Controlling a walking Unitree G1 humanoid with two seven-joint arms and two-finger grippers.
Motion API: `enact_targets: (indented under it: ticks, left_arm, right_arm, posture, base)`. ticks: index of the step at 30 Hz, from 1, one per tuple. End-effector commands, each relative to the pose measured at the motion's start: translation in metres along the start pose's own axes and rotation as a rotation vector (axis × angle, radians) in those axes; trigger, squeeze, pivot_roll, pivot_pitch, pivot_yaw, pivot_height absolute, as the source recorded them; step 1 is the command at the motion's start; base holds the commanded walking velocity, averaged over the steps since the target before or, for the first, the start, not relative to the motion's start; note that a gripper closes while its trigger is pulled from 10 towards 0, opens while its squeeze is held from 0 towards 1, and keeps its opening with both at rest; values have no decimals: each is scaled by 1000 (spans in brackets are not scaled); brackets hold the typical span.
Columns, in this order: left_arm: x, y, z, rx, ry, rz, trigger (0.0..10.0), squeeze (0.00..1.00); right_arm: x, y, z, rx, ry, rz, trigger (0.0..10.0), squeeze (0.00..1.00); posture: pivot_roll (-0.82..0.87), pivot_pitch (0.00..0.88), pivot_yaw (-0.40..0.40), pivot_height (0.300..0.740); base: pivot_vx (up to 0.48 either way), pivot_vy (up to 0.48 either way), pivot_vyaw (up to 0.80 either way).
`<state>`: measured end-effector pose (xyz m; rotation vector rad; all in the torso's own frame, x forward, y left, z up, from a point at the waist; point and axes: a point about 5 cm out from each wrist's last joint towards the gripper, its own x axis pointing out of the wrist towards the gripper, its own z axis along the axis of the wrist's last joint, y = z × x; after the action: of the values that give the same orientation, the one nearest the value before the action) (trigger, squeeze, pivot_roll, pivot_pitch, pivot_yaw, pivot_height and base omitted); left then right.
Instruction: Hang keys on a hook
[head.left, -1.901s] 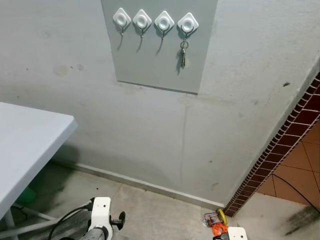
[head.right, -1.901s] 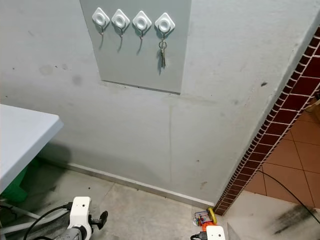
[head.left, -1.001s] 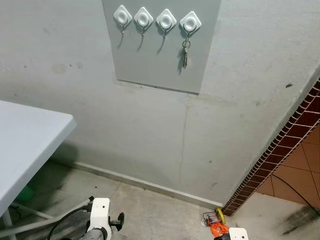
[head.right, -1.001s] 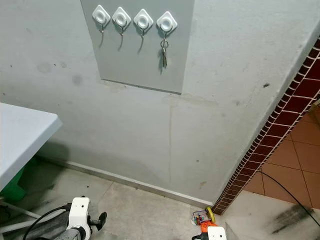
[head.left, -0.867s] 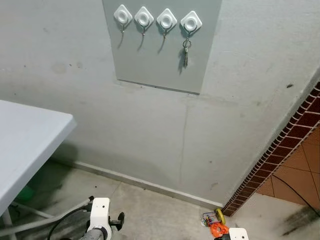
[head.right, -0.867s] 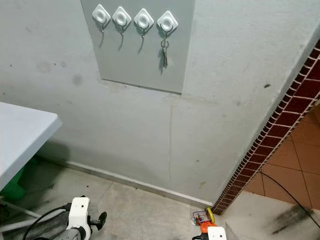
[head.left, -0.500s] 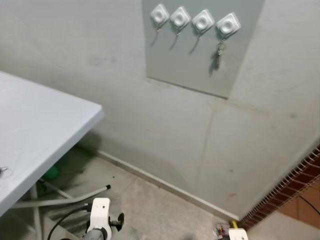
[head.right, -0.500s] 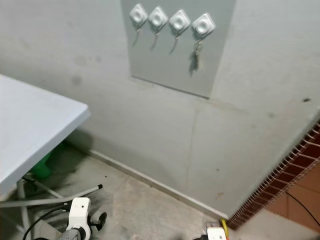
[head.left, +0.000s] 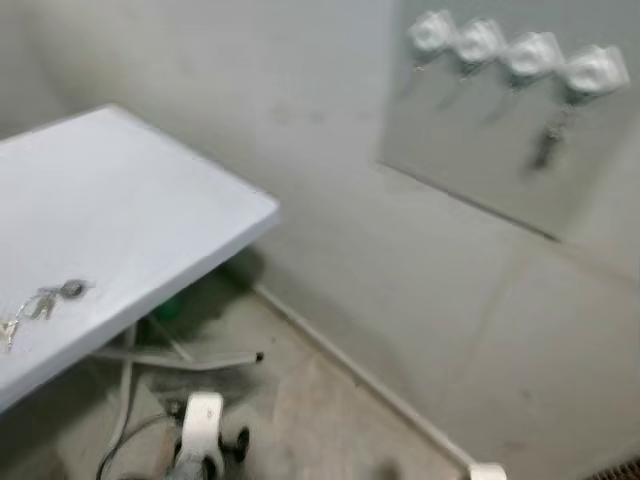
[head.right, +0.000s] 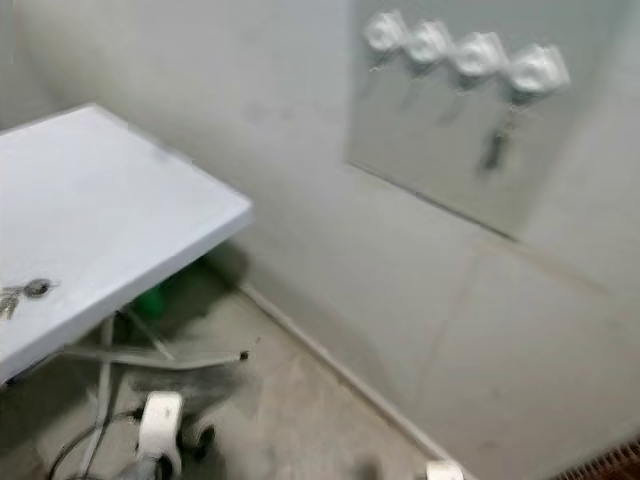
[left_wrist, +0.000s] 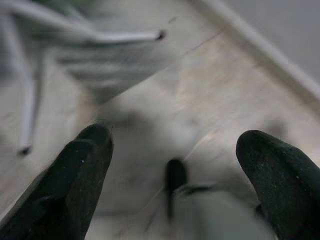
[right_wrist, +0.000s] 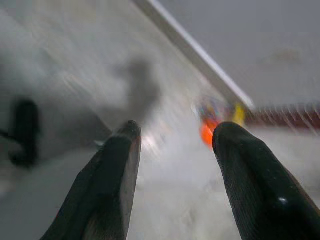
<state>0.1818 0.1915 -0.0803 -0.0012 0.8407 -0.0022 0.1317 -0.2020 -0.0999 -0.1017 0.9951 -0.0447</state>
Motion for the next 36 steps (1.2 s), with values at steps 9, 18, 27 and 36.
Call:
enact_targets:
  ticks: [9, 18, 27, 36]
  left_arm:
    - [2, -6, 5, 10, -15, -11, 10000, 0]
    - [3, -6, 8, 5, -20, -13, 10000, 0]
    - [4, -7, 13, -9, -36, -15, 10000, 0]
    - [5, -7, 15, -37, -39, -13, 10000, 0]
  right_arm:
    - [-3, -6, -11, -8, 36, -9, 10000, 0]
    - [-3, -8, -10, -8, 36, -11, 10000, 0]
    - [-2, -8, -8, -8, 32, -10, 10000, 0]
    - [-2, -7, -7, -2, 34, -4, 10000, 0]
  posture:
    - [-38, 0, 12, 732]
    - [-39, 0, 11, 732]
    - [-34, 0, 10, 732]
    - [-28, 0, 9, 732]
  base:
    - [0, 0, 800]
    - [0, 0, 800]
    - [0, 0, 800]
    - [0, 0, 800]
